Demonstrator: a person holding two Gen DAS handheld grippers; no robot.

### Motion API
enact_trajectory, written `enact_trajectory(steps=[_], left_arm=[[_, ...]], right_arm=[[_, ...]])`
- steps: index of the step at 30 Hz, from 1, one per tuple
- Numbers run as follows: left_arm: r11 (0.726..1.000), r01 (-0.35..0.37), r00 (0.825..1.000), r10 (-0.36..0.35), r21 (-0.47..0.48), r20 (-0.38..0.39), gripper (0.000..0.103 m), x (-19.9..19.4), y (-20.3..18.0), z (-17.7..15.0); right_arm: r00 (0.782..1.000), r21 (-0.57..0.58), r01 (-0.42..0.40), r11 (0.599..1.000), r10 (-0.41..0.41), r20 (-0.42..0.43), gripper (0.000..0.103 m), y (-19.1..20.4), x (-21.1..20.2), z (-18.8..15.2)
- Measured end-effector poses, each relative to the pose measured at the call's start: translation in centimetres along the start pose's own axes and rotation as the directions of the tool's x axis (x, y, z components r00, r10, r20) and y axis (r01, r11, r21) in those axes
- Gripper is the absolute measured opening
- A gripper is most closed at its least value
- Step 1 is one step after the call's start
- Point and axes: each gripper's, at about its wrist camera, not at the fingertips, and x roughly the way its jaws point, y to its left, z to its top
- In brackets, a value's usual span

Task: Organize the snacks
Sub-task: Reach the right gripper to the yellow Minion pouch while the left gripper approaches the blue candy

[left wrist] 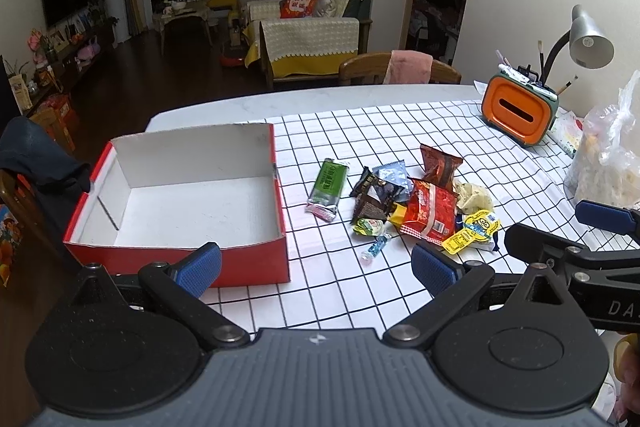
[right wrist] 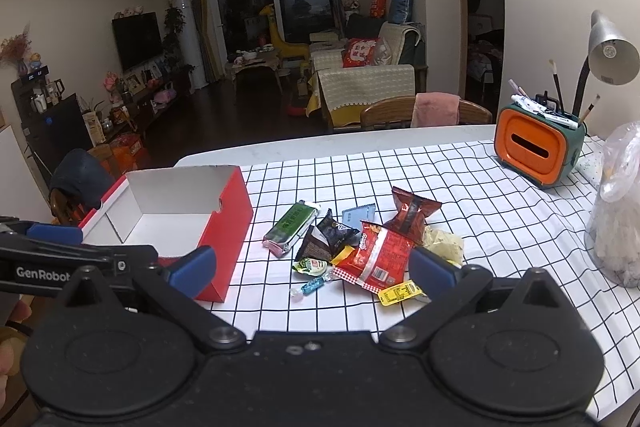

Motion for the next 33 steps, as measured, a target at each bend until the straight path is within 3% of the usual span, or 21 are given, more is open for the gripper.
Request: enact_trajectory(steps=[9, 21, 30, 33], left_arm=[[1.000, 0.020, 0.997, -0.020, 0.005, -0.075, 0.102, 3.6, -1.8, 0.5], [0.995, 0.038, 0.989, -0.024, 0.095, -0.149, 0.102, 9.8, -5.4, 0.5], [0.991, 0.024, 0.977, 0.005, 0.129, -0.215, 0.102, 14.7, -6.0, 1.0], [0.990, 0.006, 0.975, 0.027, 0.144, -0.222, 0.102, 16.0, -6.3, 1.2]], right_arm=[[0.998, 0.041, -0.010, 0.999, 0.013, -0.068, 0.101, -4.0, 2.4, -0.3], [0.985, 0.058, 0.034, 0.998, -0.024, -0.173, 0.095, -10.2, 7.3, -2.0], [0.964, 0.134, 0.144, 0.980, -0.109, -0.243, 0.093, -13.2, 13.0, -2.3], [0.951, 0.158, 0.194, 0.968, -0.146, -0.273, 0.088, -13.9, 15.4, -2.4]])
